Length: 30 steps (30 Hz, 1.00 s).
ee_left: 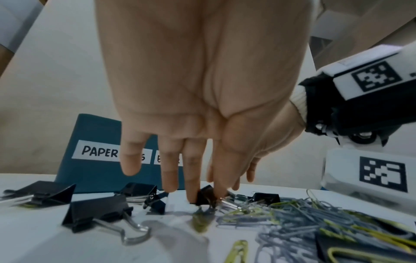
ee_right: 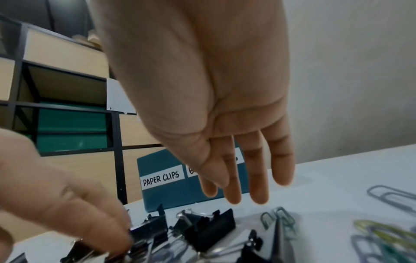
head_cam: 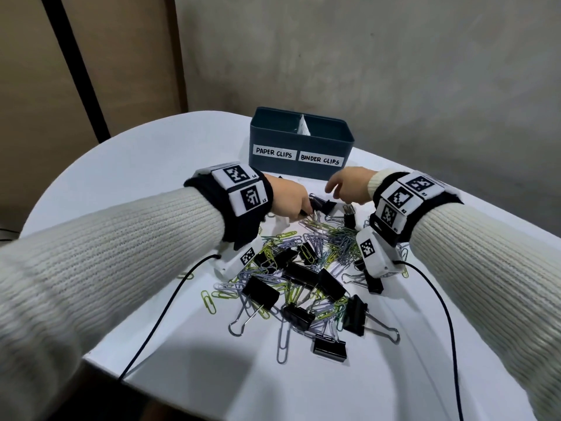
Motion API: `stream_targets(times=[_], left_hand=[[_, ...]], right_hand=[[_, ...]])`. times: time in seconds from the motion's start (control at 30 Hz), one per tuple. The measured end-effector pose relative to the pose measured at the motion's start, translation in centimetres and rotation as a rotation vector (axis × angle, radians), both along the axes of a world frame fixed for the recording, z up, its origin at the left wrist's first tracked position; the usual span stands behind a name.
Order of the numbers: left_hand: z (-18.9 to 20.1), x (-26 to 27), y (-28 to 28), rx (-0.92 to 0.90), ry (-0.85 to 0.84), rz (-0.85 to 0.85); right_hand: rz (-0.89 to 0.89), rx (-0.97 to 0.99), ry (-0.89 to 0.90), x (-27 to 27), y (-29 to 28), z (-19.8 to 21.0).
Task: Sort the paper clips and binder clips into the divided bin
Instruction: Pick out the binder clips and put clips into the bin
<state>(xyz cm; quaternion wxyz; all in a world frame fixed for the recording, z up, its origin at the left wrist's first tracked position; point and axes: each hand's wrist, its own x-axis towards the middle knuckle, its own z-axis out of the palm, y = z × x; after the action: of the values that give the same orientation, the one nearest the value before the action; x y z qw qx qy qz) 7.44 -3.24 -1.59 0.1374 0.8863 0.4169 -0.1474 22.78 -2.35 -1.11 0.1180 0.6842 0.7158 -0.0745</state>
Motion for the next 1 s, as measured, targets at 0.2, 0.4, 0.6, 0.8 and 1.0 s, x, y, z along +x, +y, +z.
stream_targets(times=[0.2,0.4,0.6,0.8,1.0], left_hand=[[0.4,-1.0,0.8,-0.025,-0.166,0.102],[-0.2,-0.2,0.3,-0.1,0.008,0.0],[0.2,-1.1,0.5,-0.026,-0.077,0.076],[0.0,-1.2,0.3,-0.087,-0.177,0.069],[-0.1,-0.2,-0.7,-0.034,0.07,-0.007]], right_hand=[[-0.013,0.094,0.073,0.5,0.1,0.0],[0.093,-0.073,-0.011,-1.2,-0.3,-0.6],[0.056,-0.041,-0.081,-1.8,-0.1,-0.5],[-0.002,0.085,-0.021,-1.7,0.7,-0.8],[-0.035,0.078,-0.022,-1.8,0.6,-0.3]])
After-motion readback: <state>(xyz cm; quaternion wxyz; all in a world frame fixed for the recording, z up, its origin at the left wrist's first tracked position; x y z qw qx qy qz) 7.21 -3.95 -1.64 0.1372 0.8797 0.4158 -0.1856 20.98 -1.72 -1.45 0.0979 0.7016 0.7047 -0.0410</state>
